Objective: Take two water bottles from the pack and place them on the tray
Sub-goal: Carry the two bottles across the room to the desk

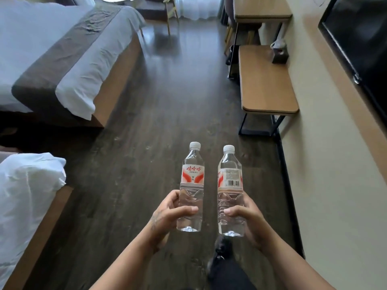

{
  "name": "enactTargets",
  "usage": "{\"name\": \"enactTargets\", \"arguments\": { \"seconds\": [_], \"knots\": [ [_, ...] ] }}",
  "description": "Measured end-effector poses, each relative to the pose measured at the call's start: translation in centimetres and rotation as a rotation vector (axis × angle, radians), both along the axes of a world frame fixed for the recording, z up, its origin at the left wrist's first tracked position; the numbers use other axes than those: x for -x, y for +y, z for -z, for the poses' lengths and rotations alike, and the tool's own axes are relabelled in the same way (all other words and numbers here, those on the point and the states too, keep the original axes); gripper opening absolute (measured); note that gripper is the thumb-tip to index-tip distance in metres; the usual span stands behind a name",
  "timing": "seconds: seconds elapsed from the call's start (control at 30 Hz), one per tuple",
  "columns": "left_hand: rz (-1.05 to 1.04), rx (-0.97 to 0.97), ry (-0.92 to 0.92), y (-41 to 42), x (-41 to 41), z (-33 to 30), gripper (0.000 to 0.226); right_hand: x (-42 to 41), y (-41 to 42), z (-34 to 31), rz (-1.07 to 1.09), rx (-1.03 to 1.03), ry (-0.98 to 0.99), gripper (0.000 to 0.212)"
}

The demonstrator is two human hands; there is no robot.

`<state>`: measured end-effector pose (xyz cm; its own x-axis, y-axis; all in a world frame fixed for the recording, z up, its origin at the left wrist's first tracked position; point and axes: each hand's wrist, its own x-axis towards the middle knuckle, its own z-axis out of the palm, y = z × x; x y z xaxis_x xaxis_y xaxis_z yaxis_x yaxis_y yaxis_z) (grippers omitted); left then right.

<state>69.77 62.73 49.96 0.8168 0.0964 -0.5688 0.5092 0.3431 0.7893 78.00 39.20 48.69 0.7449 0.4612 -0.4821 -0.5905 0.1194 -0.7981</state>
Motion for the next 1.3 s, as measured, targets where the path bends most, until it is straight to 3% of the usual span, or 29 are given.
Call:
{"name": "enactTargets", "arguments": {
  "seconds": [0.27,0.67,0.9,1.03,1.3],
  "knots": [
    [-0.103,0.074,0.001,3.9,-22.0,-1.5,0.057,-23.5,4.6,-1.1,-0.068,-0.043,0.028,0.085],
    [0.046,0.073,-0.036,18.4,-59.3,0.4,0.064,-58.3,18.3,-1.0,0.053,0.056,-0.029,0.090],
    [0.100,0.038,-0.013,25.8,-79.5,-0.9,0.065,-77.0,24.1,-2.6,0.065,0.023,-0.018,0.080],
    [0.107,0.043,-0.043,28.8,-91.8,-0.8,0.064,-89.5,26.8,-1.8,0.021,0.056,-0.058,0.063],
    [0.029,0.040,-0.007,33.5,-114.7,-1.4,0.067,-115.6,31.9,-1.4,-0.023,0.044,-0.045,0.080]
  ]
}}
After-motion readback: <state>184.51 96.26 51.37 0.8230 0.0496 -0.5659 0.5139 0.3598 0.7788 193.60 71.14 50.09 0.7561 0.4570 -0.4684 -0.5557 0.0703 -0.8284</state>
